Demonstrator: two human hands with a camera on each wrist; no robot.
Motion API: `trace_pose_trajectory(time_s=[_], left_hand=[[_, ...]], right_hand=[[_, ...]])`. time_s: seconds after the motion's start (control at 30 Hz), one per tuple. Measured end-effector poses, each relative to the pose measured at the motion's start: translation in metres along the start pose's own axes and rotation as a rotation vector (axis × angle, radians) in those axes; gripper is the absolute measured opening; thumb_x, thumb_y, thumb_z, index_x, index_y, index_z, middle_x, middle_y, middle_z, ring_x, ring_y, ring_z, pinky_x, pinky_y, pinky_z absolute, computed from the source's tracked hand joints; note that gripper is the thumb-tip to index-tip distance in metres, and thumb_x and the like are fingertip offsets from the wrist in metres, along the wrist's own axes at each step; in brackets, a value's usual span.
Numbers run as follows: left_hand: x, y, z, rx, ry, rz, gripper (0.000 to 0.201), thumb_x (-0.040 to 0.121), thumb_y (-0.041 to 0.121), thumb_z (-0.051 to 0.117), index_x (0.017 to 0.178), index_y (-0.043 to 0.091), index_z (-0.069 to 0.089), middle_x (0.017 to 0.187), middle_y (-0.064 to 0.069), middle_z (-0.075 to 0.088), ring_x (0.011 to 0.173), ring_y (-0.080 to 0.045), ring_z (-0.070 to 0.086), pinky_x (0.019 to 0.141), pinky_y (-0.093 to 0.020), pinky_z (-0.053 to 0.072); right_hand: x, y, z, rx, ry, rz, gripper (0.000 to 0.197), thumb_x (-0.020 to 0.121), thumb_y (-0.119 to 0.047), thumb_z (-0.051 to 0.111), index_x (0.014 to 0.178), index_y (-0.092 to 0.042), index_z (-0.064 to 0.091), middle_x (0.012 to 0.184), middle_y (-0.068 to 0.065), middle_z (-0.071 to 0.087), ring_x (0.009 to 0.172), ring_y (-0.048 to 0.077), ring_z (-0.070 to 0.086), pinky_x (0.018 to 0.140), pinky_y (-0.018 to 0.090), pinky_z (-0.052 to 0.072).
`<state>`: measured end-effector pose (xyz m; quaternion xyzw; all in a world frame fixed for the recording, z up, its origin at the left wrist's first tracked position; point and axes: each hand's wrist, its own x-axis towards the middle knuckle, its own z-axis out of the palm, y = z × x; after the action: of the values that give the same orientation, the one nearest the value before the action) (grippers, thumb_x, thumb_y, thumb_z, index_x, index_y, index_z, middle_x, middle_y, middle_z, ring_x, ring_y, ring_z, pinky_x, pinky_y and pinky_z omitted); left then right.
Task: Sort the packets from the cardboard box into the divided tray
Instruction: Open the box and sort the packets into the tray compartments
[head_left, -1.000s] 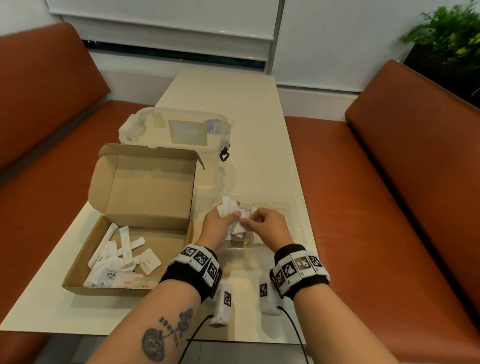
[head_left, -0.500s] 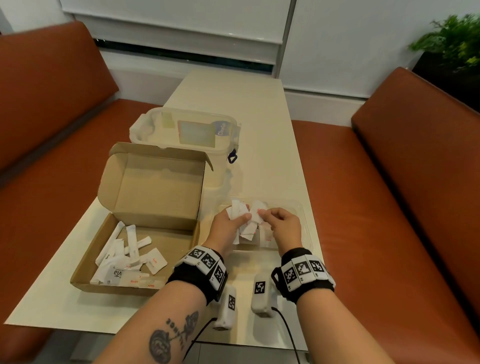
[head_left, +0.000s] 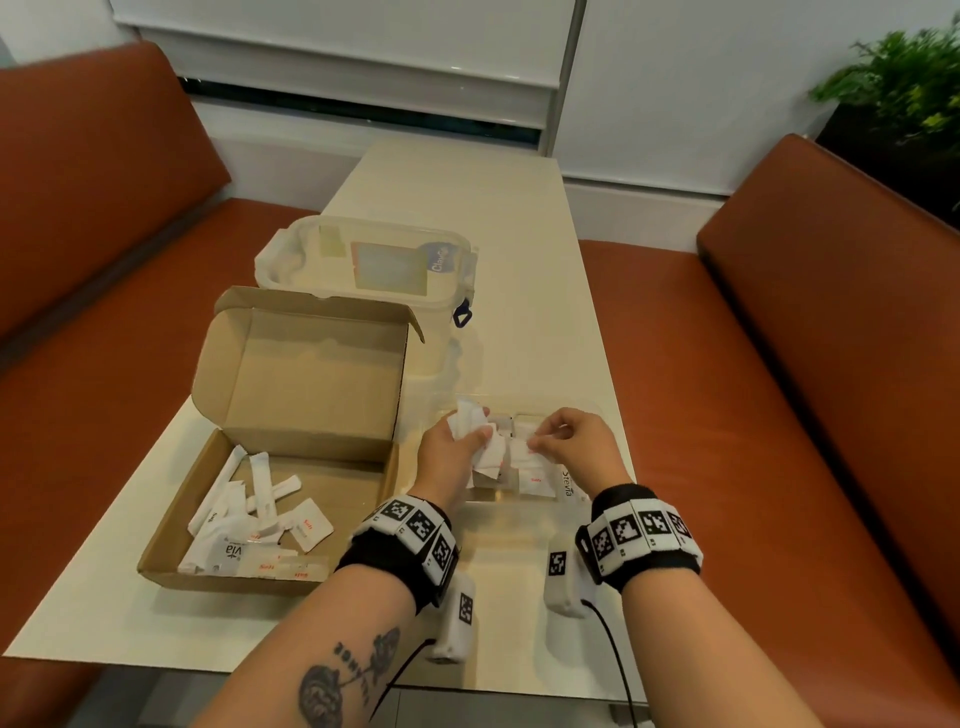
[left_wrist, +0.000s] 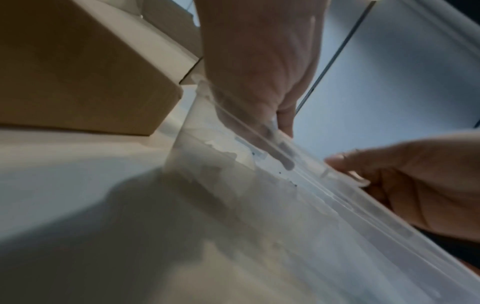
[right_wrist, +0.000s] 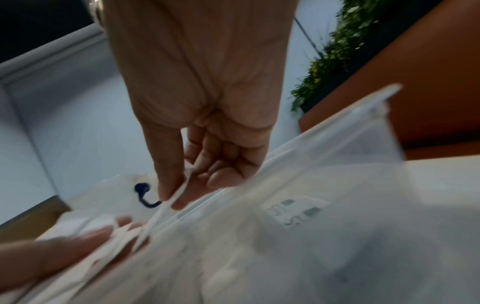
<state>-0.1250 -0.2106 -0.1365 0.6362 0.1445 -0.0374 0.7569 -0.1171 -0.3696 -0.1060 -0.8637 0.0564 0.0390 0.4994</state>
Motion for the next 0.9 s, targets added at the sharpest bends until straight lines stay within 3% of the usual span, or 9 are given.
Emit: trace_pose_trajectory(time_s=[0.1,0.23,0.37,0.57,0.77,0.9], left_hand=[[0.001,-0.002,-0.001,-0.019,0.047,0.024,0.021,0.087,0.009,0.064,0.098,0.026,0.067,0.103,-0.006,0.071,0.1,-0.023,0.066,0.095,-0.043,0.051],[0.001,-0.002,0.0,-0.03,0.04,0.028,0.021,0.087,0.008,0.064,0.098,0.026,0.067,0.103,-0.007,0.071,0.099,-0.023,0.067,0.093,-0.043,0.052],[0.001,-0.002,0.0,-0.032,0.028,0.032,0.022,0.087,0.005,0.064,0.1,0.023,0.067,0.105,-0.011,0.071,0.098,-0.024,0.067,0.089,-0.039,0.053],[0.002,-0.001,-0.001,-0.009,0.01,0.015,0.022,0.088,0.006,0.063,0.106,0.018,0.066,0.107,-0.012,0.07,0.102,-0.027,0.066,0.095,-0.047,0.05],[0.003,-0.002,-0.002,0.023,0.008,0.001,0.022,0.088,0.009,0.063,0.107,0.021,0.066,0.107,-0.009,0.07,0.101,-0.026,0.065,0.095,-0.049,0.05],[0.004,-0.003,-0.002,0.013,0.006,-0.009,0.023,0.088,0.008,0.063,0.108,0.018,0.066,0.106,-0.009,0.07,0.101,-0.026,0.066,0.095,-0.049,0.05]], right_hand=[[-0.006,0.01,-0.006,-0.095,0.013,0.002,0.027,0.071,-0.005,0.077,0.065,-0.016,0.054,0.068,0.003,0.062,0.062,0.013,0.054,0.058,0.019,0.044],[-0.011,0.021,0.0,-0.185,0.009,-0.016,0.035,0.07,-0.005,0.078,0.059,-0.019,0.048,0.066,0.0,0.058,0.061,0.013,0.051,0.056,0.02,0.041],[-0.009,0.027,0.01,-0.402,0.033,-0.061,0.035,0.073,-0.013,0.075,0.058,-0.025,0.047,0.075,0.001,0.063,0.081,0.016,0.053,0.065,0.024,0.036],[-0.005,0.022,0.009,-0.62,-0.03,-0.108,0.036,0.074,-0.017,0.072,0.059,-0.024,0.04,0.065,-0.004,0.051,0.083,0.017,0.044,0.061,0.026,0.033],[-0.003,0.023,0.008,-0.683,-0.138,-0.161,0.02,0.071,-0.011,0.069,0.068,-0.022,0.052,0.071,-0.007,0.044,0.082,0.016,0.043,0.061,0.024,0.029],[0.002,0.026,0.008,-0.79,-0.148,-0.175,0.014,0.075,-0.014,0.068,0.069,-0.022,0.059,0.079,-0.006,0.049,0.086,0.014,0.039,0.067,0.023,0.033]])
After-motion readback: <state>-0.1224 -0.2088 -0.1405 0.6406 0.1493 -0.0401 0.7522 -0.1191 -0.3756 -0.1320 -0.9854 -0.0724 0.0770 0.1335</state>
